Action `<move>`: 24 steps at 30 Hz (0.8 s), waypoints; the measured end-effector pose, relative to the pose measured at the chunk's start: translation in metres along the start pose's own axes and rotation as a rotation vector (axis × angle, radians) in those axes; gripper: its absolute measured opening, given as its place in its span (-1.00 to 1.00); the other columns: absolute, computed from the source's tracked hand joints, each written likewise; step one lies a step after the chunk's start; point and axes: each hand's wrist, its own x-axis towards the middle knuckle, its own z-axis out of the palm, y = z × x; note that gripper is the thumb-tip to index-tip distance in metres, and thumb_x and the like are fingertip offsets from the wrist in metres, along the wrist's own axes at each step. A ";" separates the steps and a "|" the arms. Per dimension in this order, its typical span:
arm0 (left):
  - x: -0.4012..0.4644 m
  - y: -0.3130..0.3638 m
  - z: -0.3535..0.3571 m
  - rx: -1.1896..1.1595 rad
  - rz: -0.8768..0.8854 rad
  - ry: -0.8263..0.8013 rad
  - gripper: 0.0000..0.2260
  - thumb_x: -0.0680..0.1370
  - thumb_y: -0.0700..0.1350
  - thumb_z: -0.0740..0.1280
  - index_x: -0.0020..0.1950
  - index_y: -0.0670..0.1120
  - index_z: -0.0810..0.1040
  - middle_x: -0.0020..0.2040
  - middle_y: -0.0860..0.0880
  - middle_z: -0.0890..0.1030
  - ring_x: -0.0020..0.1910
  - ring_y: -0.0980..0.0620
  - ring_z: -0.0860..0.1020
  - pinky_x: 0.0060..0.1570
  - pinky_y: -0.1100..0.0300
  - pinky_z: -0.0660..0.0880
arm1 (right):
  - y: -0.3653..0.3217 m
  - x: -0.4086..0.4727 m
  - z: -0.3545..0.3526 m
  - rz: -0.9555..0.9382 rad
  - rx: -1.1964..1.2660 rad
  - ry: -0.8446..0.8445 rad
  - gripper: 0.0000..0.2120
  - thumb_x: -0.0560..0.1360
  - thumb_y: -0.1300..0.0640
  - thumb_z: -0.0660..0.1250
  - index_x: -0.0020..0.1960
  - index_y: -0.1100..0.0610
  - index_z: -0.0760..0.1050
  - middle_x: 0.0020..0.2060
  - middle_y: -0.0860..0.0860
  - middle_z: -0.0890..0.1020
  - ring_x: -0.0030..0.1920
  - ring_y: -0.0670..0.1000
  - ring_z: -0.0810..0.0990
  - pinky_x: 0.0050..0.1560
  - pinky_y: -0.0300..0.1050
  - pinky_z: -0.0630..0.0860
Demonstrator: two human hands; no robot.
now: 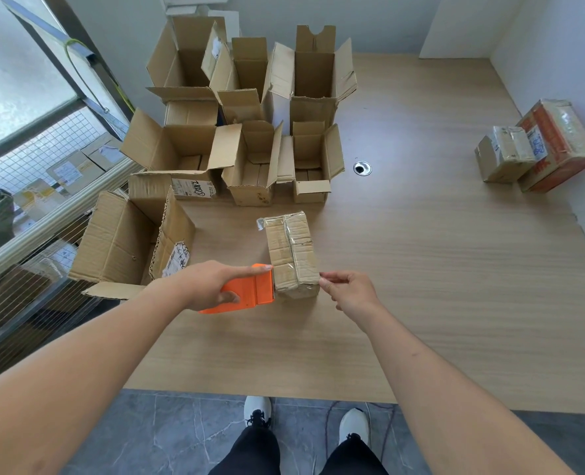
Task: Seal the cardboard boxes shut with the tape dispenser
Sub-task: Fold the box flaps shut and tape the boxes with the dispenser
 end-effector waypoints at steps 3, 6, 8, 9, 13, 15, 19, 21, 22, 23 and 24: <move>0.001 0.001 0.000 -0.001 0.003 -0.001 -0.23 0.62 0.03 0.36 0.40 0.65 -0.13 0.04 0.00 0.54 -0.10 -0.04 0.50 0.04 -0.01 0.52 | 0.000 0.000 -0.004 0.031 -0.053 0.024 -0.42 0.38 -0.06 0.61 0.32 -0.28 0.47 0.03 -0.12 0.54 -0.05 0.05 0.63 -0.34 -0.14 0.60; 0.002 0.000 0.000 -0.004 0.000 -0.002 -0.23 0.61 0.04 0.37 0.40 0.66 -0.12 0.12 -0.01 0.56 -0.07 -0.06 0.53 0.07 -0.03 0.53 | -0.003 -0.003 -0.003 -0.259 -0.146 0.087 -0.73 0.39 0.14 0.60 0.02 -0.07 0.64 -0.17 -0.05 0.62 -0.26 -0.05 0.59 -0.22 -0.14 0.56; 0.002 0.001 0.001 -0.014 -0.003 -0.004 -0.24 0.61 0.05 0.37 0.39 0.66 -0.12 0.12 -0.02 0.56 -0.05 -0.06 0.53 0.07 -0.02 0.53 | -0.009 -0.011 0.004 -0.500 -0.224 0.095 -0.78 0.36 0.29 0.49 -0.13 0.00 0.65 -0.27 -0.06 0.60 -0.34 -0.10 0.51 -0.23 -0.25 0.48; 0.002 0.002 0.001 -0.014 -0.005 -0.002 -0.24 0.62 0.06 0.36 0.39 0.67 -0.12 0.09 -0.02 0.56 -0.06 -0.05 0.53 0.06 -0.01 0.53 | -0.011 -0.014 0.009 -0.602 -0.266 0.058 -0.80 0.34 0.30 0.46 -0.16 0.01 0.64 -0.27 -0.06 0.58 -0.33 -0.10 0.50 -0.23 -0.26 0.46; 0.002 0.008 0.000 -0.030 -0.022 0.014 -0.26 0.62 0.06 0.35 0.39 0.67 -0.11 -0.02 0.00 0.52 -0.11 -0.03 0.51 -0.03 0.08 0.48 | -0.013 -0.012 0.034 -0.774 -0.549 -0.058 -0.85 0.37 0.15 0.56 -0.10 0.02 0.65 -0.18 -0.06 0.54 -0.20 -0.01 0.55 -0.26 -0.07 0.53; 0.002 0.009 0.002 -0.044 -0.025 0.018 -0.25 0.61 0.06 0.36 0.39 0.67 -0.11 -0.01 -0.03 0.54 -0.09 -0.05 0.53 0.01 0.04 0.51 | -0.012 -0.009 0.043 -0.737 -0.628 0.001 -0.81 0.34 0.22 0.55 -0.11 0.00 0.64 -0.17 -0.04 0.53 -0.18 0.09 0.58 -0.32 0.01 0.55; -0.004 0.004 0.007 -0.119 -0.027 0.037 -0.26 0.61 0.05 0.36 0.40 0.66 -0.09 -0.07 0.00 0.52 -0.13 -0.02 0.51 -0.01 0.06 0.51 | -0.010 -0.006 0.047 -0.763 -0.668 0.048 -0.75 0.30 0.32 0.52 -0.17 0.04 0.57 -0.20 0.00 0.51 -0.24 0.16 0.56 -0.41 -0.03 0.50; -0.010 -0.001 0.010 -0.147 -0.022 0.048 -0.26 0.62 0.05 0.36 0.40 0.66 -0.09 -0.05 -0.01 0.53 -0.13 -0.01 0.51 -0.03 0.07 0.51 | -0.010 -0.005 0.046 -0.790 -0.672 0.058 -0.74 0.34 0.31 0.52 -0.18 0.03 0.51 -0.21 0.00 0.49 -0.27 0.15 0.53 -0.44 -0.04 0.47; -0.014 -0.004 0.011 -0.159 -0.019 0.050 -0.26 0.62 0.05 0.36 0.41 0.65 -0.09 -0.03 -0.01 0.54 -0.12 -0.01 0.52 -0.02 0.07 0.52 | -0.010 -0.005 0.047 -0.800 -0.671 0.060 -0.75 0.35 0.31 0.50 -0.18 0.04 0.49 -0.21 0.01 0.48 -0.27 0.15 0.52 -0.44 -0.04 0.47; -0.017 -0.007 0.013 -0.173 -0.016 0.050 -0.27 0.62 0.05 0.36 0.42 0.64 -0.08 -0.02 0.01 0.55 -0.10 -0.02 0.52 -0.02 0.07 0.51 | -0.011 -0.005 0.047 -0.811 -0.669 0.057 -0.75 0.37 0.32 0.49 -0.18 0.04 0.49 -0.21 0.01 0.48 -0.26 0.15 0.51 -0.44 -0.03 0.47; -0.021 -0.011 0.014 -0.186 -0.013 0.048 -0.27 0.62 0.05 0.36 0.43 0.63 -0.07 -0.02 0.04 0.54 -0.10 -0.02 0.52 -0.02 0.07 0.51 | -0.011 -0.006 0.047 -0.815 -0.667 0.047 -0.77 0.37 0.34 0.47 -0.17 0.06 0.51 -0.21 0.02 0.48 -0.25 0.15 0.51 -0.42 -0.03 0.48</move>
